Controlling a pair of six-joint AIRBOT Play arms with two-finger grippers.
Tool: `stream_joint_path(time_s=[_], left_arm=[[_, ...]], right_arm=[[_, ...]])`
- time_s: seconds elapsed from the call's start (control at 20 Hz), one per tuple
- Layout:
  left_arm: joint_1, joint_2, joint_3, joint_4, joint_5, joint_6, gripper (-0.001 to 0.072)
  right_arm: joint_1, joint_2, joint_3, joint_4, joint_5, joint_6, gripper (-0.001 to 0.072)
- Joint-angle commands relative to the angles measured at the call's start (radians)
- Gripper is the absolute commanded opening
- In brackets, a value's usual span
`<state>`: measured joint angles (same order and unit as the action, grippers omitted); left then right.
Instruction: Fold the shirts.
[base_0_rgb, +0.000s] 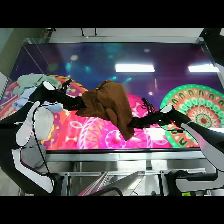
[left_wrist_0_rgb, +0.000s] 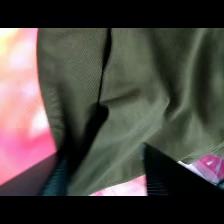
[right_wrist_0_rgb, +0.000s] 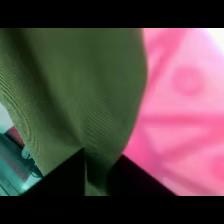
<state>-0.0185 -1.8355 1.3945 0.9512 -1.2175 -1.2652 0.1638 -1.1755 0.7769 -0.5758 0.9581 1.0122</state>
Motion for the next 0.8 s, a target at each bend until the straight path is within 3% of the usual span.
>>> stream_joint_path(time_s=[0.0, 0.05, 0.1, 0.25, 0.45, 0.65, 0.75], left_arm=[[-0.019, -0.024, 0.012, 0.016, -0.003, 0.000, 0.0168], [-0.020, -0.024, 0.028, 0.015, -0.024, 0.001, 0.0012], [-0.023, -0.024, 0.051, 0.014, -0.061, 0.002, 0.0012], [-0.028, 0.014, 0.151, 0.014, -0.196, 0.000, 0.0012], [-0.013, 0.226, 0.308, -0.011, -0.286, 0.000, 0.0012], [0.046, 0.477, 0.468, -0.280, -0.305, 0.000, 0.0012], [0.066, 0.596, 0.556, -0.322, -0.293, 0.000, 0.0012]], right_arm=[[0.001, 0.007, 0.025, 0.064, 0.031, -0.040, 0.0091], [0.001, 0.016, 0.041, 0.065, 0.036, -0.041, 0.0058], [0.000, 0.031, 0.064, 0.064, 0.043, -0.042, 0.0022], [-0.024, 0.116, 0.167, 0.061, 0.051, -0.048, 0.0021], [-0.194, 0.264, 0.356, 0.054, 0.061, -0.048, 0.0021], [-0.398, 0.442, 0.526, 0.115, 0.052, -0.048, 0.0022], [-0.469, 0.549, 0.606, 0.139, 0.048, -0.096, 0.0022]])
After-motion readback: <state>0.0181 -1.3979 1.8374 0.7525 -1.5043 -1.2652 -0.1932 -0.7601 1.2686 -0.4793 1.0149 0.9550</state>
